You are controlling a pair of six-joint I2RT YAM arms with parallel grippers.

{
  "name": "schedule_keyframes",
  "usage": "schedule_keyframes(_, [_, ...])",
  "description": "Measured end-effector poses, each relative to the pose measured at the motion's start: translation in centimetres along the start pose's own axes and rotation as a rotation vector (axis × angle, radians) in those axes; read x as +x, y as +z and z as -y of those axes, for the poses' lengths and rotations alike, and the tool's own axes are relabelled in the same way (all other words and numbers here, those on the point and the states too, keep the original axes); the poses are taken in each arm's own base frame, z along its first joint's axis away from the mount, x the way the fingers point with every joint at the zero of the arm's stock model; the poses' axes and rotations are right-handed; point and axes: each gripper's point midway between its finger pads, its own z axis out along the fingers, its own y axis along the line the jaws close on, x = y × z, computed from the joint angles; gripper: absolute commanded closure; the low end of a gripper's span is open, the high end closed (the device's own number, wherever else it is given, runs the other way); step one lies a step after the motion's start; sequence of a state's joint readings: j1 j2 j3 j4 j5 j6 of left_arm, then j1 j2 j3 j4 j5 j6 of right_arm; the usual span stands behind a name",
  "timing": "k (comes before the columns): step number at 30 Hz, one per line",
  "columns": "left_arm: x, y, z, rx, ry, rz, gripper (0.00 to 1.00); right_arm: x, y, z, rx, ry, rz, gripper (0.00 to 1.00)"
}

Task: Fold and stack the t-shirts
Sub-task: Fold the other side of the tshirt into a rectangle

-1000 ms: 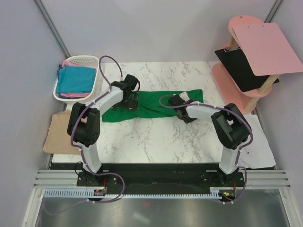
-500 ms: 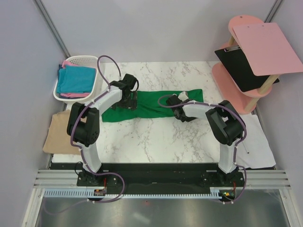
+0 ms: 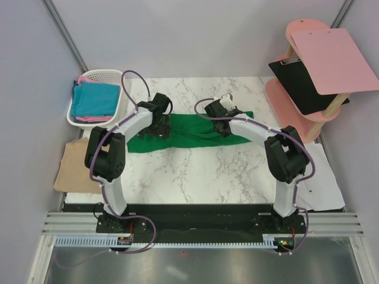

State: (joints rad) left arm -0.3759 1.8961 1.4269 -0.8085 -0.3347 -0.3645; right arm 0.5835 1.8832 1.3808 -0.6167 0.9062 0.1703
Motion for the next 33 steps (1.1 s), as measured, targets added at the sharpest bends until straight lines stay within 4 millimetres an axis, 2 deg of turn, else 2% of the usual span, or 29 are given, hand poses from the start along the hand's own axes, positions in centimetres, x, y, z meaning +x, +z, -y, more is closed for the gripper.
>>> schedule_keyframes(3, [0.0, 0.0, 0.0, 0.000, 0.000, 0.001, 0.00, 0.5, 2.8, -1.6, 0.032, -0.038, -0.048, 1.00])
schedule_keyframes(7, [0.0, 0.0, -0.1, -0.004, 0.000, 0.001, 0.00, 4.4, 6.5, -2.7, 0.070, -0.124, -0.171, 1.00])
schedule_keyframes(10, [0.0, 0.0, -0.1, -0.006, 0.000, 0.002, 0.00, 6.4, 8.2, -1.6, 0.112, -0.141, -0.244, 0.91])
schedule_keyframes(14, [-0.1, 0.0, -0.2, -0.011, -0.001, 0.004, 0.00, 6.8, 9.4, 0.3, 0.148, -0.089, -0.280, 0.86])
schedule_keyframes(16, [-0.1, 0.0, -0.3, -0.015, -0.001, 0.005, 0.00, 6.9, 9.8, 1.1, 0.161, -0.065, -0.292, 0.72])
schedule_keyframes(19, [0.1, 0.2, -0.5, -0.024, 0.000, 0.003, 0.00, 6.6, 9.7, 1.5, 0.160, -0.042, -0.288, 0.64])
schedule_keyframes(20, [0.3, 0.3, -0.5, -0.026, 0.002, 0.001, 0.00, 6.3, 9.4, 1.6, 0.152, -0.031, -0.278, 0.55])
schedule_keyframes(21, [0.5, 0.3, -0.6, -0.027, 0.002, 0.000, 0.00, 5.8, 9.1, 1.8, 0.146, -0.017, -0.262, 0.30])
schedule_keyframes(23, [1.1, 0.4, -0.7, -0.027, 0.003, -0.005, 0.00, 4.7, 8.3, 2.1, 0.126, 0.025, -0.228, 0.05])
schedule_keyframes(24, [1.6, 0.3, -0.9, -0.023, 0.002, -0.005, 0.00, 3.9, 7.8, 2.5, 0.115, 0.045, -0.205, 0.02])
schedule_keyframes(27, [2.6, -0.6, -1.1, 0.011, -0.018, 0.012, 0.01, 1.2, 6.3, 3.6, 0.079, 0.118, -0.124, 0.02])
schedule_keyframes(29, [2.9, -1.6, -1.1, 0.044, -0.042, 0.034, 0.09, -0.2, 5.8, 3.9, 0.054, 0.158, -0.078, 0.02])
schedule_keyframes(30, [2.9, -2.0, -1.0, 0.058, -0.058, 0.049, 0.22, -0.6, 5.8, 3.8, 0.042, 0.164, -0.068, 0.06])
schedule_keyframes(31, [3.1, -2.5, -0.8, 0.089, -0.077, 0.064, 0.64, -1.0, 5.8, 3.6, 0.030, 0.169, -0.057, 0.09])
schedule_keyframes(32, [3.2, -2.8, -0.6, 0.109, -0.098, 0.073, 0.88, -1.1, 6.0, 3.3, 0.018, 0.165, -0.055, 0.15])
schedule_keyframes(33, [3.5, -3.1, -0.3, 0.138, -0.123, 0.083, 0.98, -1.2, 6.3, 2.8, 0.007, 0.157, -0.057, 0.30])
